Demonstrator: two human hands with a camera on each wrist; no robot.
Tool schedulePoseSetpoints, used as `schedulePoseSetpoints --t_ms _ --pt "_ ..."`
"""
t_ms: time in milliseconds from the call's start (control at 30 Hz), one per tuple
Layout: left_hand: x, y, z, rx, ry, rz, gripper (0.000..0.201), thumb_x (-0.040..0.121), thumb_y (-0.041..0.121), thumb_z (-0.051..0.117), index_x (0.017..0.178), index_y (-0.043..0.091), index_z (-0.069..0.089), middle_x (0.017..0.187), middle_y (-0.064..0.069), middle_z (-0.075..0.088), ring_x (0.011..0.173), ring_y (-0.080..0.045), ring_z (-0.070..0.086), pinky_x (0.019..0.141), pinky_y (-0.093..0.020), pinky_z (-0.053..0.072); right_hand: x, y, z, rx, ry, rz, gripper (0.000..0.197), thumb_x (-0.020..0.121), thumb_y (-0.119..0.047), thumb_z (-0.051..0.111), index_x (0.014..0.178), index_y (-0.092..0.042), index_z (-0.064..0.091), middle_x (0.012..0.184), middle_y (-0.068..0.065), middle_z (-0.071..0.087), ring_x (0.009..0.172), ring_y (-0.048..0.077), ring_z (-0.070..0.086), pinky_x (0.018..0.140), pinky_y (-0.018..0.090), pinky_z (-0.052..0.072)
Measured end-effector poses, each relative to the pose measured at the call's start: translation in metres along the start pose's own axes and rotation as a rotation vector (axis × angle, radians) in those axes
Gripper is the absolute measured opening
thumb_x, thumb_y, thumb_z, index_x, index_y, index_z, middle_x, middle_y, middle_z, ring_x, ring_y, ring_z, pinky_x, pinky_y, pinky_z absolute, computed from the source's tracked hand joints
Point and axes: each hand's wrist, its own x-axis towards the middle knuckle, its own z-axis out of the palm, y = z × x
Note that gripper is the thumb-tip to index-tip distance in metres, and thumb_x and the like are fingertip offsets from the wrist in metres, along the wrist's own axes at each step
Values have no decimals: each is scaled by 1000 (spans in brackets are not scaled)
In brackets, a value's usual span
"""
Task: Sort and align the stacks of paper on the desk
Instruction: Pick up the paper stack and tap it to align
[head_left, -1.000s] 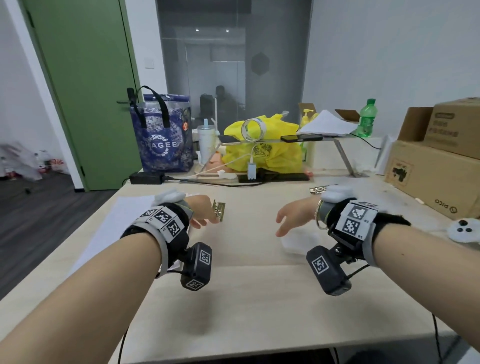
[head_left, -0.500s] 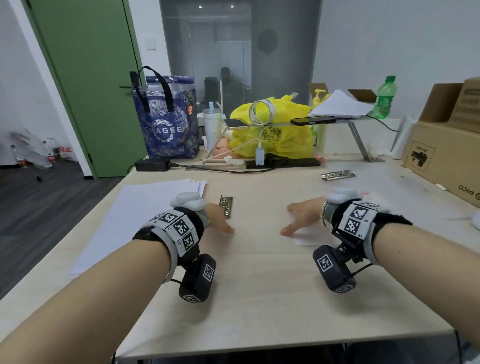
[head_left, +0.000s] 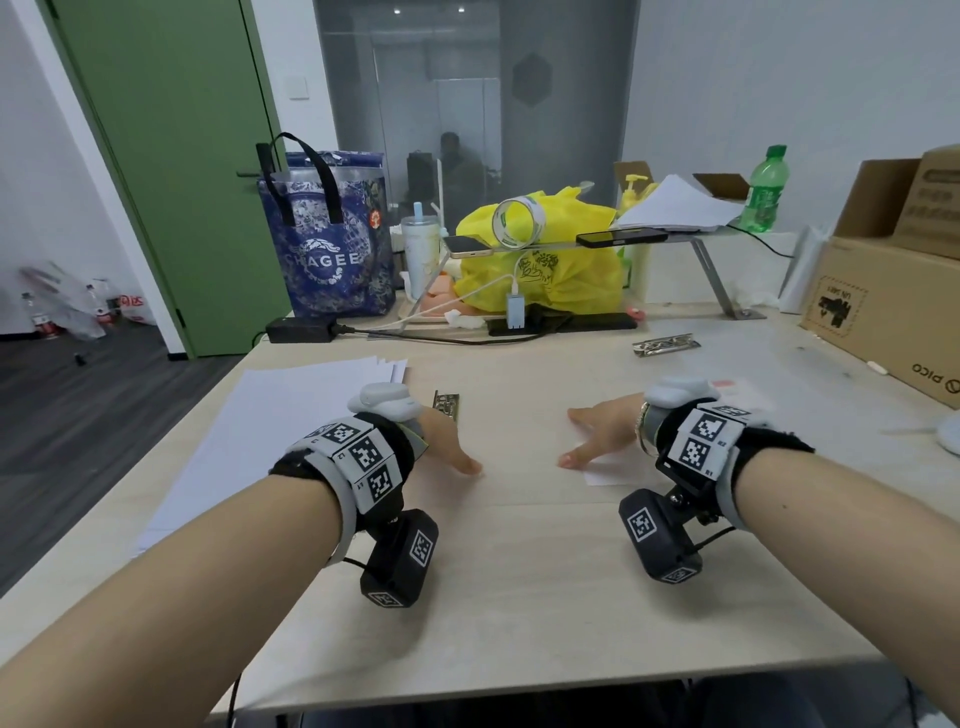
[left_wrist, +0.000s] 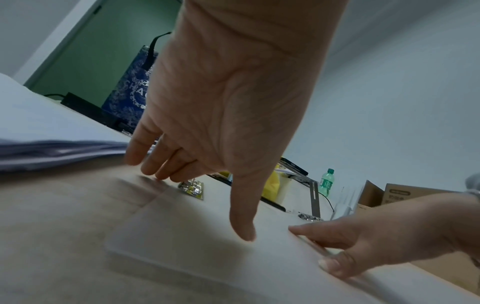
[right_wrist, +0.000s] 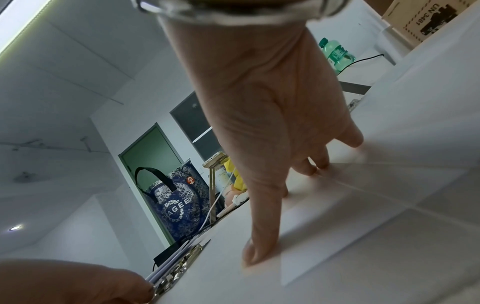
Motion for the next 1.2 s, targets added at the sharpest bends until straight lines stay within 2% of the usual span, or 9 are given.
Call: schedulePoseSetpoints --t_ms 133,300,533,667,800,967,1033,1133,1200 --pt "2 7 5 29 -41 22 82 88 69 37 134 3 48 139 -9 51 131 -25 47 107 -30 34 2 0 0 -17 -2 -6 102 77 -78 43 153 -21 6 159 6 22 144 26 27 117 44 24" --pt "3 8 -3 76 -66 27 73 88 67 40 120 3 54 125 -11 57 117 -23 52 95 -28 36 4 2 1 -52 9 -19 97 82 -73 41 154 -18 3 158 7 23 144 26 29 115 41 24" --pt "7 5 -8 129 -50 31 81 86 65 46 136 2 46 138 -9 51 122 -23 50 101 -30 35 5 2 -1 -94 -21 -26 99 81 -75 40 154 -20 -1 158 8 23 143 27 30 116 43 25" --pt "7 12 -9 164 -64 64 75 90 61 44 130 -3 52 107 -10 54 101 -20 50 83 -26 31 6 1 -3 -106 -34 -34 100 81 -75 40 154 -19 -1 158 8 24 143 27 30 116 43 25" --pt "10 12 -8 210 -94 51 78 86 66 45 124 -1 55 127 -12 59 120 -29 54 101 -34 39 6 0 -5 -110 -38 -30 99 81 -74 40 154 -19 -1 158 8 24 142 28 31 116 43 26" --pt "15 15 -11 254 -149 55 79 85 67 47 126 0 54 129 -11 58 121 -28 53 102 -35 38 4 0 -5 -111 -51 -30 100 81 -75 40 154 -19 -1 158 8 24 142 28 31 116 43 27" --pt "18 13 -9 241 -164 41 78 82 69 49 122 3 56 123 -10 59 117 -28 54 100 -35 39 2 -1 -5 -112 -54 -26 101 81 -75 39 153 -19 -2 157 9 25 141 29 32 115 43 28" --pt "19 8 -12 237 -138 30 72 75 76 51 104 11 60 91 -4 59 96 -26 55 87 -32 41 -1 -2 -5 -127 -40 -32 99 82 -75 38 153 -18 0 155 11 30 139 29 37 112 43 31" --pt "14 5 -20 211 -110 28 71 83 69 47 118 9 60 98 -5 61 99 -26 55 89 -30 40 -3 -2 -5 -126 -34 -35 99 81 -75 38 153 -17 1 154 11 31 138 29 38 111 42 31"
